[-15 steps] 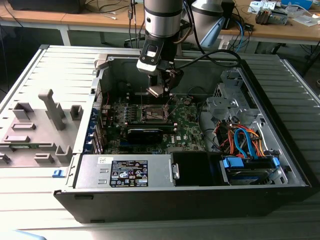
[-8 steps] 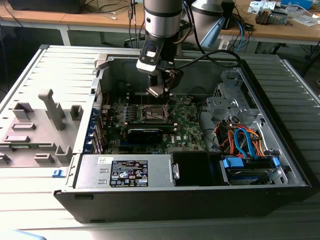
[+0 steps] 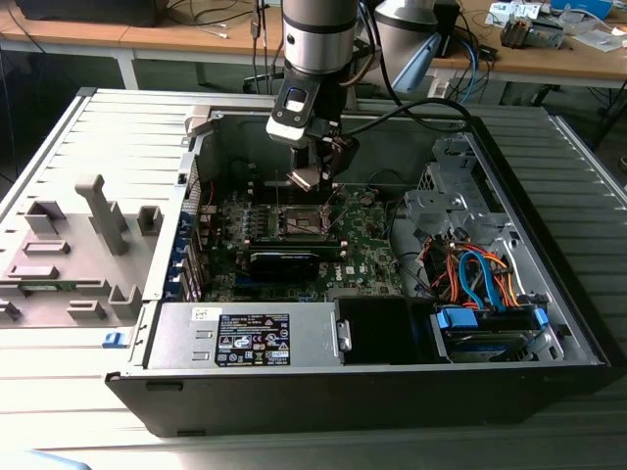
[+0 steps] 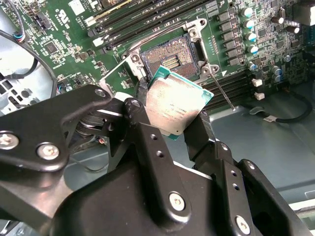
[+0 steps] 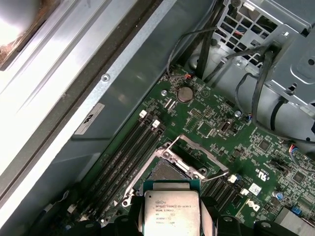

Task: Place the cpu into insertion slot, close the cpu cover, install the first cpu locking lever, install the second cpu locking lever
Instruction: 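Place the cpu into insertion slot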

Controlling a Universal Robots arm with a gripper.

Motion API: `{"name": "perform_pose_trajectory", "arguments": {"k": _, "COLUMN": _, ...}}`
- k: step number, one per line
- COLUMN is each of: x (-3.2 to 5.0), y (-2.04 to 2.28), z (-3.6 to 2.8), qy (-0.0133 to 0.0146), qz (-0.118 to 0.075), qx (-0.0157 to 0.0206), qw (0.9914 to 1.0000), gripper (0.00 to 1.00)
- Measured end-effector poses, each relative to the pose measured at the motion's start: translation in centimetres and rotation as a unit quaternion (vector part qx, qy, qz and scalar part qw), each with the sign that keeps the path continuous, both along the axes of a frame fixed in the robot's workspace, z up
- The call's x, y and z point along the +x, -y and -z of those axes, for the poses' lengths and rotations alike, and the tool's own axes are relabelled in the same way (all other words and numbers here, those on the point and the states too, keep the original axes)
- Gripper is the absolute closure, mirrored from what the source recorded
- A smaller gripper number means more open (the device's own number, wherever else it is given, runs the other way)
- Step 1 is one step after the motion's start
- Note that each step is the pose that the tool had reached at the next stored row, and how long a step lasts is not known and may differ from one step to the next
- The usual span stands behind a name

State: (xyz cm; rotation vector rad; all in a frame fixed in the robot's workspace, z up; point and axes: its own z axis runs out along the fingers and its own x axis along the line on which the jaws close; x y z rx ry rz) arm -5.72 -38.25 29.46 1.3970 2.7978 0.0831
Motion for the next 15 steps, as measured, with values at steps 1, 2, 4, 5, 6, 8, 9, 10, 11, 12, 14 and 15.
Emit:
{"name": "perform_pose_trajectory", "arguments": {"k": 1, "x": 0.0, "y": 0.0, "z": 0.0, "qy": 0.0, "qz": 0.001, "qx": 0.0, "qw": 1.0, "gripper": 0.45}}
{"name": "perform_pose_trajectory", "arguments": {"k": 2, "x": 0.0, "y": 0.0, "z": 0.0, "qy": 0.0, "qz": 0.001, "qx": 0.0, "qw": 1.0, "gripper": 0.45}}
{"name": "perform_pose_trajectory", "arguments": {"k": 4, "x": 0.0, "y": 0.0, "z": 0.01, "qy": 0.0, "qz": 0.002, "qx": 0.0, "qw": 1.0, "gripper": 0.45}}
{"name": "perform_pose_trajectory", "arguments": {"k": 5, "x": 0.0, "y": 0.0, "z": 0.01, "qy": 0.0, "qz": 0.003, "qx": 0.0, "qw": 1.0, "gripper": 0.45}}
{"name": "perform_pose_trajectory", "arguments": {"k": 6, "x": 0.0, "y": 0.0, "z": 0.01, "qy": 0.0, "qz": 0.003, "qx": 0.0, "qw": 0.99999, "gripper": 0.45}}
{"name": "perform_pose_trajectory", "arguments": {"k": 8, "x": 0.0, "y": 0.0, "z": 0.02, "qy": 0.0, "qz": 0.005, "qx": 0.0, "qw": 0.99999, "gripper": 0.45}}
{"name": "perform_pose_trajectory", "arguments": {"k": 9, "x": 0.0, "y": 0.0, "z": 0.03, "qy": 0.0, "qz": 0.006, "qx": 0.0, "qw": 0.99998, "gripper": 0.45}}
{"name": "perform_pose_trajectory", "arguments": {"k": 10, "x": 0.0, "y": 0.0, "z": 0.03, "qy": 0.0, "qz": 0.007, "qx": 0.0, "qw": 0.99998, "gripper": 0.45}}
{"name": "perform_pose_trajectory", "arguments": {"k": 11, "x": 0.0, "y": 0.0, "z": 0.04, "qy": 0.0, "qz": 0.008, "qx": 0.0, "qw": 0.99997, "gripper": 0.45}}
{"name": "perform_pose_trajectory", "arguments": {"k": 12, "x": 0.0, "y": 0.0, "z": 0.05, "qy": 0.0, "qz": 0.009, "qx": 0.0, "qw": 0.99996, "gripper": 0.45}}
{"name": "perform_pose_trajectory", "arguments": {"k": 14, "x": 0.0, "y": 0.0, "z": 0.05, "qy": 0.0, "qz": 0.01, "qx": 0.0, "qw": 0.99995, "gripper": 0.45}}
{"name": "perform_pose_trajectory", "arguments": {"k": 15, "x": 0.0, "y": 0.0, "z": 0.06, "qy": 0.0, "qz": 0.011, "qx": 0.0, "qw": 0.99994, "gripper": 0.45}}
